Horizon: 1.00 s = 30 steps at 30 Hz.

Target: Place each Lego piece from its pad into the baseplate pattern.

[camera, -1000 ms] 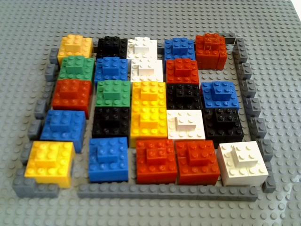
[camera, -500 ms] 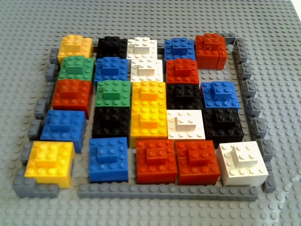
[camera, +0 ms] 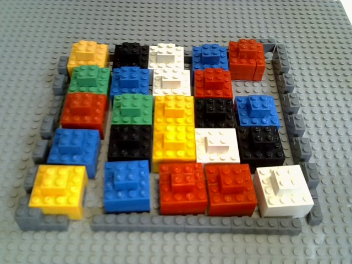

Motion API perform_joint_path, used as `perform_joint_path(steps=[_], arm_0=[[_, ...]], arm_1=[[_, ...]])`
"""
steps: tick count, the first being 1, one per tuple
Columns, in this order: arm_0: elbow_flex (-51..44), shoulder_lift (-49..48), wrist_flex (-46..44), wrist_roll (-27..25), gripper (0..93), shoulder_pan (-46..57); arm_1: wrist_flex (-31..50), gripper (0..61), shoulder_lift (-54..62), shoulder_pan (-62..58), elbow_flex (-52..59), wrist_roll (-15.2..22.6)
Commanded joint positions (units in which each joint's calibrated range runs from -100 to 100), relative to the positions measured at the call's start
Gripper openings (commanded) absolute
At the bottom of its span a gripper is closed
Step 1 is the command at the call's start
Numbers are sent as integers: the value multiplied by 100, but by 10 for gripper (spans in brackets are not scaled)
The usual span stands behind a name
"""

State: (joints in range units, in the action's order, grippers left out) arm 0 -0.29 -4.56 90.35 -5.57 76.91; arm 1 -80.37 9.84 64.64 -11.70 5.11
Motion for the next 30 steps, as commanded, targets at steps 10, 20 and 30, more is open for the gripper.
perform_joint_path(steps=[10, 20, 30], arm_0=[[-75, -179, 13, -17, 112, 31], [-75, -179, 13, -17, 112, 9], [-75, -179, 13, -17, 112, -6]], arm_1=[[-409, 4, 2140, -1912, 1680, -406], [-1076, 4, 2818, -3979, 2078, -572], [-1345, 2, 3101, -5822, 2665, -411]])
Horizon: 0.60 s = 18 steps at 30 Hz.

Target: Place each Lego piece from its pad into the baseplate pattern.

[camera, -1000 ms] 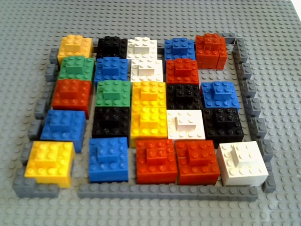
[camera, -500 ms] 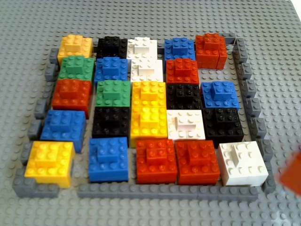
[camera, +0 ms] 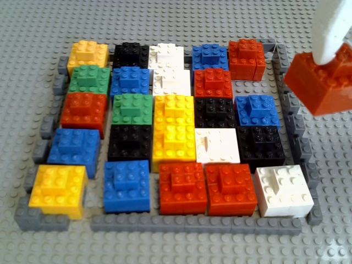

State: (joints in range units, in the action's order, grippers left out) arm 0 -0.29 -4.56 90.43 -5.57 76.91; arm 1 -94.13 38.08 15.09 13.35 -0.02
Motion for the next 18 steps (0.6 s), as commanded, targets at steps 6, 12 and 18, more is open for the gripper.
perform_joint_path(steps=[6, 12, 18], arm_0=[[-75, -179, 5, -17, 112, -6], [-84, -179, 5, -17, 112, 9], [-84, -179, 5, -17, 112, 16]], arm_1=[[1170, 2, 226, -2601, 1288, 601], [1886, 2, -74, -3152, 1758, 825], [2228, 2, -246, -3065, 2227, 723]])
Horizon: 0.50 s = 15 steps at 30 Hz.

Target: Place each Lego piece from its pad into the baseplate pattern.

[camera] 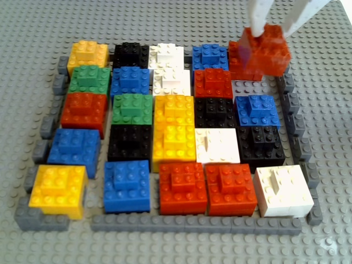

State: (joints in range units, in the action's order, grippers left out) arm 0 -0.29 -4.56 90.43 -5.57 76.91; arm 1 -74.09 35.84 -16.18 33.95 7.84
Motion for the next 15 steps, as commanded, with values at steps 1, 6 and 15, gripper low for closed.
perform_joint_path(steps=[1, 6, 15], arm_0=[[-84, -179, 5, -17, 112, 16], [-84, -179, 5, -17, 112, 38], [-84, -179, 5, -17, 112, 38]], arm_1=[[257, 2, -39, 77, 240, -69], [542, 2, -150, 106, 583, -113], [786, 2, -425, 11, 610, -98]])
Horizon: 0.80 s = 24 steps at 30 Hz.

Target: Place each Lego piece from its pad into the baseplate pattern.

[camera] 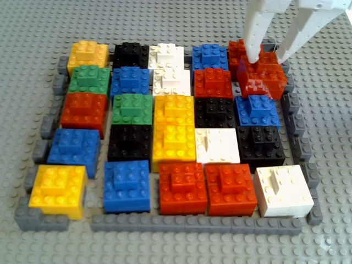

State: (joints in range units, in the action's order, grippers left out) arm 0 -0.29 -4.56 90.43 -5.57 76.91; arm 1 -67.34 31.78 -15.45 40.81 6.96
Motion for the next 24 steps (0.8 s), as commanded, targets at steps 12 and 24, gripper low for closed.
perform_joint_path(steps=[12, 24], arm_0=[[-84, -179, 5, -17, 112, 23], [-84, -179, 5, -17, 112, -6]], arm_1=[[167, 2, -251, -264, -420, 63], [45, 2, -225, -526, -916, 205]])
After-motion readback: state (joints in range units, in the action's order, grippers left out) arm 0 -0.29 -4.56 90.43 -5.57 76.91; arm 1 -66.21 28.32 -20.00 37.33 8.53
